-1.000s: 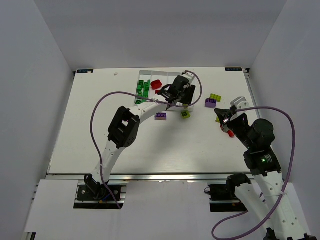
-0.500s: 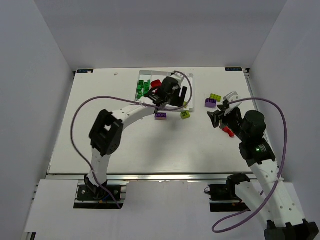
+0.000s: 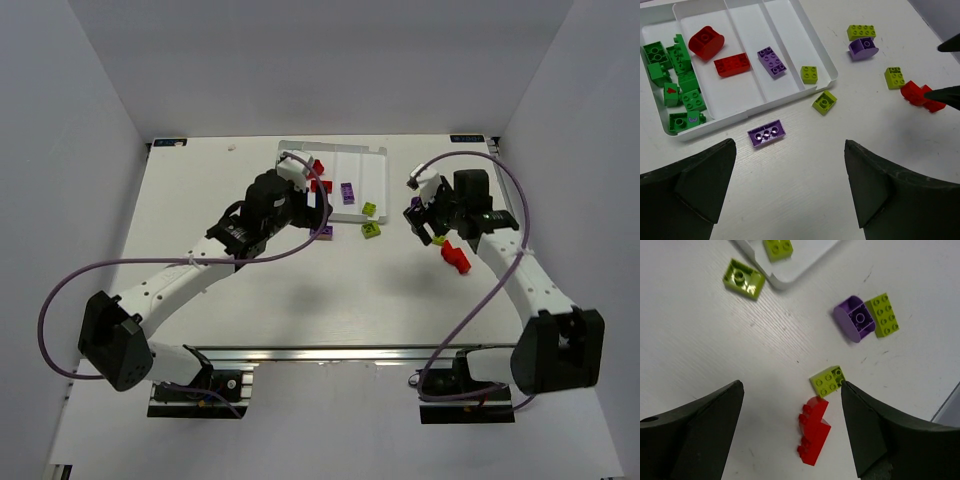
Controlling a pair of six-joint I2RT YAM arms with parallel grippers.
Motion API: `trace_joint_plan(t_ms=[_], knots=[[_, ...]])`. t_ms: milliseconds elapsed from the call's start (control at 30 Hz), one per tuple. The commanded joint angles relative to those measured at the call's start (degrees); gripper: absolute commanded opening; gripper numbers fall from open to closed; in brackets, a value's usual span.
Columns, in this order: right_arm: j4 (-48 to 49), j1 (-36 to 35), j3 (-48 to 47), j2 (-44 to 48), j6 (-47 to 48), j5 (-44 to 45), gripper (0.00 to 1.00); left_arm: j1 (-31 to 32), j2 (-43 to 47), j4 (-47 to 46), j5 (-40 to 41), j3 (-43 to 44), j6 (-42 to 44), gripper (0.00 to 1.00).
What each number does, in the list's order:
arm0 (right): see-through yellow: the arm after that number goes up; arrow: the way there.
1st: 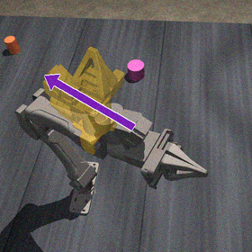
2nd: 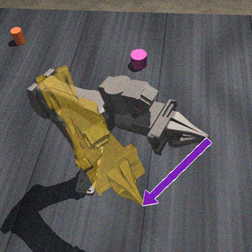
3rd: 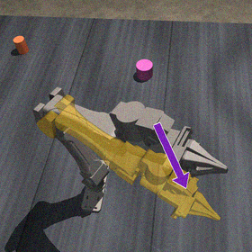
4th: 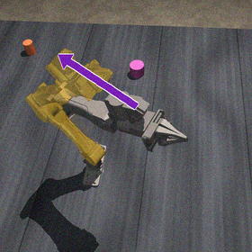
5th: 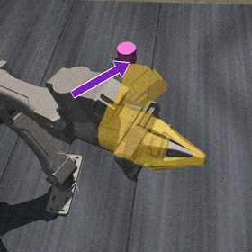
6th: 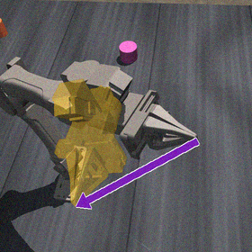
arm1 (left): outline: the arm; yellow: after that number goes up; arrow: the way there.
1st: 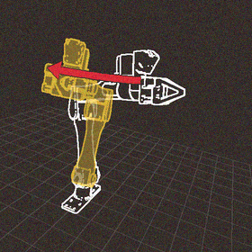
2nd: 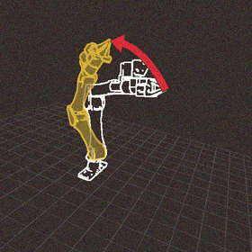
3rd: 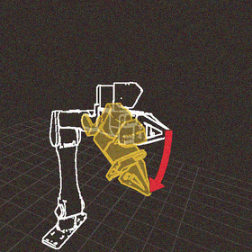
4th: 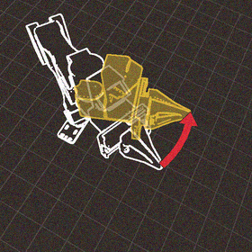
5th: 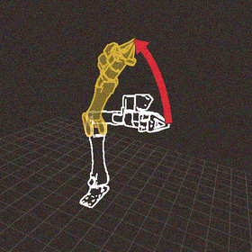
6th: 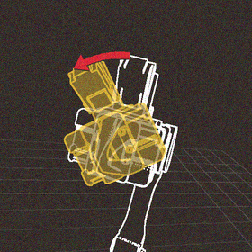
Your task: Sort the legos into containers by color
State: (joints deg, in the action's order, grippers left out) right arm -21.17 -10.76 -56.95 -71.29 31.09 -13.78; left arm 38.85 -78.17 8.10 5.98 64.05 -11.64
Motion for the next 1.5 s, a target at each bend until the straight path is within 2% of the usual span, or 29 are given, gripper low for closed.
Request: trace_joint_plan(t_ms=[0, 67, 100, 133, 200, 300, 400, 567, 867, 1167, 1300, 1467], knots=[[-8.8, 0.8, -4.4, -5.0, 14.4, 3.1, 0.83, 0.3, 4.4, -1.4, -1.8, -1.4, 0.6, 0.98], [-10.9, 0.9, -6.3, -8.7, 17.8, 3.9, 0.81, 0.2, 6.7, -1.9, -0.6, -2.6, 1.3, 0.98], [-12.4, 0.8, -6.9, -9.8, 24.3, 2.7, 0.87, 0.3, 7.2, -1.9, -0.2, -2.6, 1.8, 0.98], [-13.4, 0.9, -7.4, -11.0, 26.5, 3.0, 0.89, 0.3, 7.7, -1.8, -0.1, -2.7, 1.9, 0.98], [-10.0, 0.9, -8.3, -14.0, 26.5, 7.3, 0.89, 0.2, 9.1, -2.1, 0.5, -3.2, 2.4, 0.98], [-13.0, 1.0, -12.2, -19.2, 28.0, 10.3, 0.89, 0.2, 10.4, -2.6, 1.1, -4.0, 3.1, 0.98], [-16.5, 1.0, -15.5, -23.8, 31.2, 10.8, 0.89, 0.3, 10.9, -3.0, 1.1, -4.5, 3.5, 0.98], [-15.6, 1.1, -17.5, -29.9, 34.7, 15.4, 0.89, 0.2, 10.8, -2.9, 1.7, -4.5, 3.9, 0.98], [-16.9, 1.2, -21.0, -37.7, 34.5, 18.4, 0.89, 0.2, 10.6, -3.0, 1.7, -4.6, 4.2, 0.98], [-17.6, 3.2, -23.1, -41.2, 34.4, 18.9, 0.82, 0.2, 10.3, -3.0, 2.2, -4.8, 4.5, 0.98], [-19.2, 4.0, -24.1, -42.2, 35.2, 17.4, 0.74, 0.1, 10.2, -2.8, 2.6, -4.9, 4.7, 0.98], [-19.0, 4.0, -22.5, -41.8, 37.0, 15.0, 0.68, 0.1, 10.3, -2.9, 3.1, -4.9, 4.8, 0.98]])
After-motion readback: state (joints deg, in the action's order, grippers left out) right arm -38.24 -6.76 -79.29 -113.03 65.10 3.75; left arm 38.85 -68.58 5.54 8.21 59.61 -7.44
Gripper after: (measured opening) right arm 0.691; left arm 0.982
